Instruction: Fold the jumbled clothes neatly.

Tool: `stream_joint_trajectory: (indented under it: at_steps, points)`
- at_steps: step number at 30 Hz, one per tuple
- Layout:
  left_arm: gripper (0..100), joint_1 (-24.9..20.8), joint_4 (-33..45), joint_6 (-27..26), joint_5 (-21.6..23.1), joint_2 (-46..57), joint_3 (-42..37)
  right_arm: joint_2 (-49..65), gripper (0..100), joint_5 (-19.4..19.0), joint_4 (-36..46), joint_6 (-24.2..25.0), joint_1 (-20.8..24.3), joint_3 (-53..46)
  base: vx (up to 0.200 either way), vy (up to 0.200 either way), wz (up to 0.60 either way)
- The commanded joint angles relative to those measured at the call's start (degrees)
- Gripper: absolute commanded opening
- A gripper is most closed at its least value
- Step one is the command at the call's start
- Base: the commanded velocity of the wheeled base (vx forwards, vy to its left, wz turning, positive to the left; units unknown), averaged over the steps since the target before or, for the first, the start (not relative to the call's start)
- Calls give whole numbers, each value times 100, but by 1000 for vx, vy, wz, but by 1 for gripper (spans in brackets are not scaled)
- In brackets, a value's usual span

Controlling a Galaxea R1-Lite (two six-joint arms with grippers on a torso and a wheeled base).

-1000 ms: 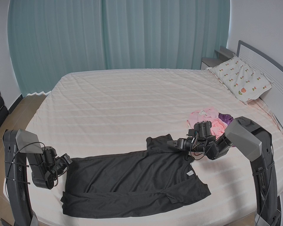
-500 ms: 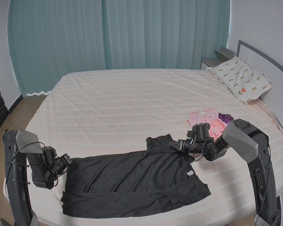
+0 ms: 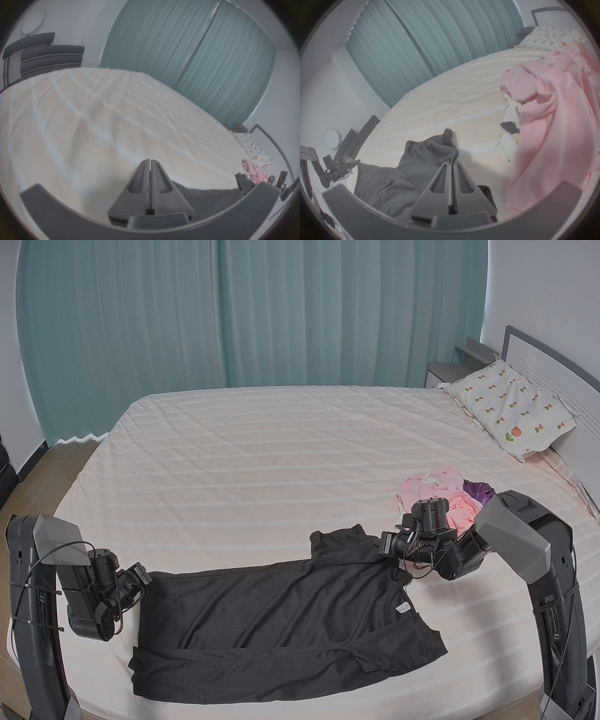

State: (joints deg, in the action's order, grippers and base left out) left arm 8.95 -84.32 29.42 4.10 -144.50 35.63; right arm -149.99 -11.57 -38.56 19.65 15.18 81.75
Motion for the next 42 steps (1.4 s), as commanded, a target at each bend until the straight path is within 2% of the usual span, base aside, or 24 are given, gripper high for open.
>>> stream_joint_trajectory:
  at_steps: [1,2,6,10,15,34,42]
  points:
    - [0,-33,-357,-15,-225,18,-13,199,0,137,-46,74,-94,-80,0,0,0]
    - [0,-51,-568,-15,-383,9,-30,269,0,190,-117,135,-94,-115,0,0,0]
    - [0,-77,-568,-24,-673,97,40,427,0,269,-468,241,-76,-353,0,0,0]
    - [0,-77,-568,-24,-691,141,84,506,0,296,-539,232,-41,-414,0,0,0]
    - [0,-69,-568,-32,-708,211,154,515,0,533,-925,223,-76,-353,0,0,0]
    - [0,81,-568,-76,-796,501,146,814,0,489,-1171,267,20,-827,0,0,0]
    - [0,98,-568,-331,-796,519,84,831,0,533,-1532,320,12,-722,0,0,0]
